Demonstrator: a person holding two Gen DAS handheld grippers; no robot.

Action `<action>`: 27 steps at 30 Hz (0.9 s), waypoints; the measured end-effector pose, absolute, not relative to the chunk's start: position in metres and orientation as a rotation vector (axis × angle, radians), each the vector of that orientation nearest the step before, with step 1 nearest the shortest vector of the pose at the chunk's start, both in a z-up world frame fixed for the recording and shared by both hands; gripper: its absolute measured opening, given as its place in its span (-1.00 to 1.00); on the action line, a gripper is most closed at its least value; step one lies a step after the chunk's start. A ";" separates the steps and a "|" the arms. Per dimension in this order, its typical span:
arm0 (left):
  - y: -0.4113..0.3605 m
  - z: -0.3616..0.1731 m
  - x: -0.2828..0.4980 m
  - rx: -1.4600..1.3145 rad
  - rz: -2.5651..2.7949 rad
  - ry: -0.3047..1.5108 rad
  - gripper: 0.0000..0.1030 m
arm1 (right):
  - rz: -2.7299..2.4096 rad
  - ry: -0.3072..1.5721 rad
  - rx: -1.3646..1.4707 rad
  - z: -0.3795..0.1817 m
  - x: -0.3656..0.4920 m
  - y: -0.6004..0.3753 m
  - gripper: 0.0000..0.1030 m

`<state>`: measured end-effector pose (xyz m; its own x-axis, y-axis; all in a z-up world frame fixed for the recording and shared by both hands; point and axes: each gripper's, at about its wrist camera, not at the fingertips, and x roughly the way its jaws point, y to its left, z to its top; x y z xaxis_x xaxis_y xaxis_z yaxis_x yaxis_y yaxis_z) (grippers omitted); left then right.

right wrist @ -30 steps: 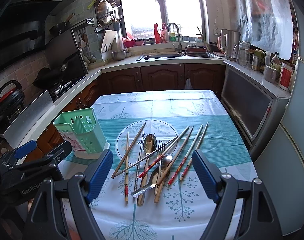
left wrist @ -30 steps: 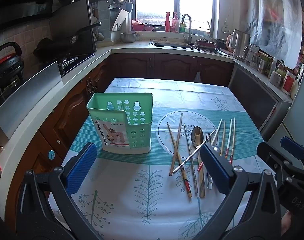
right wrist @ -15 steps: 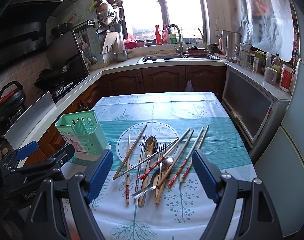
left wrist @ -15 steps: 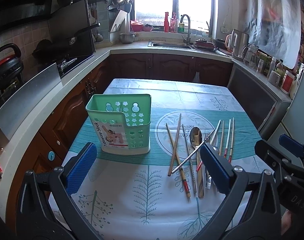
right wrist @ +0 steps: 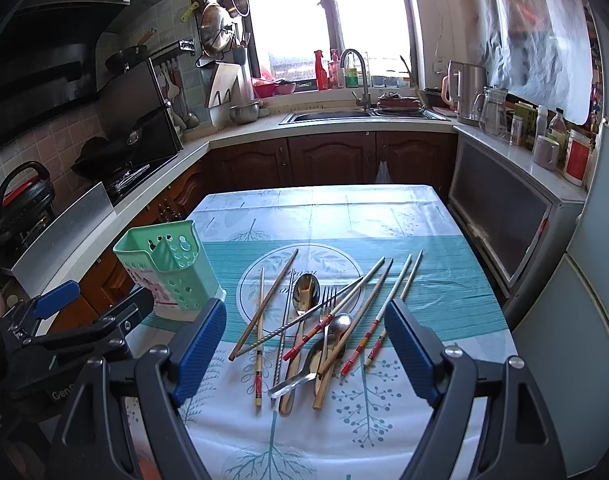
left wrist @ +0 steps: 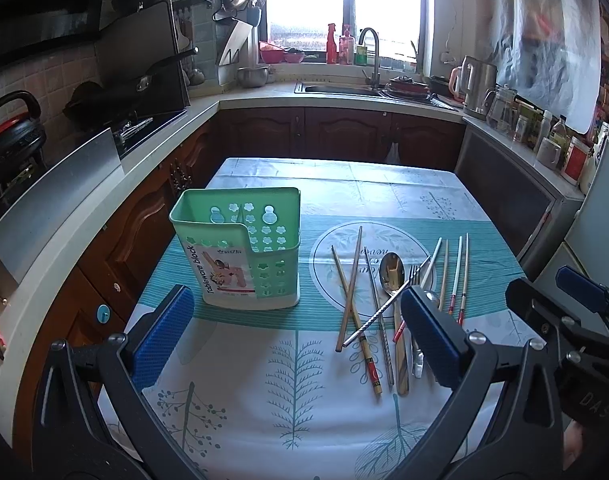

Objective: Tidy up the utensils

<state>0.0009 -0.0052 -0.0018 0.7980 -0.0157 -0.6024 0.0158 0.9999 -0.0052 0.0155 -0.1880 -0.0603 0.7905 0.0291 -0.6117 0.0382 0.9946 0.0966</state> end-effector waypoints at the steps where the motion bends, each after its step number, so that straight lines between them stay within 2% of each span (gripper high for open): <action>1: -0.005 -0.002 0.001 0.000 -0.017 0.648 1.00 | -0.004 0.659 0.107 -0.060 0.016 -0.188 0.59; 27: -0.020 -0.003 0.019 0.042 -0.048 0.688 1.00 | 0.017 0.679 0.122 -0.068 0.024 -0.191 0.59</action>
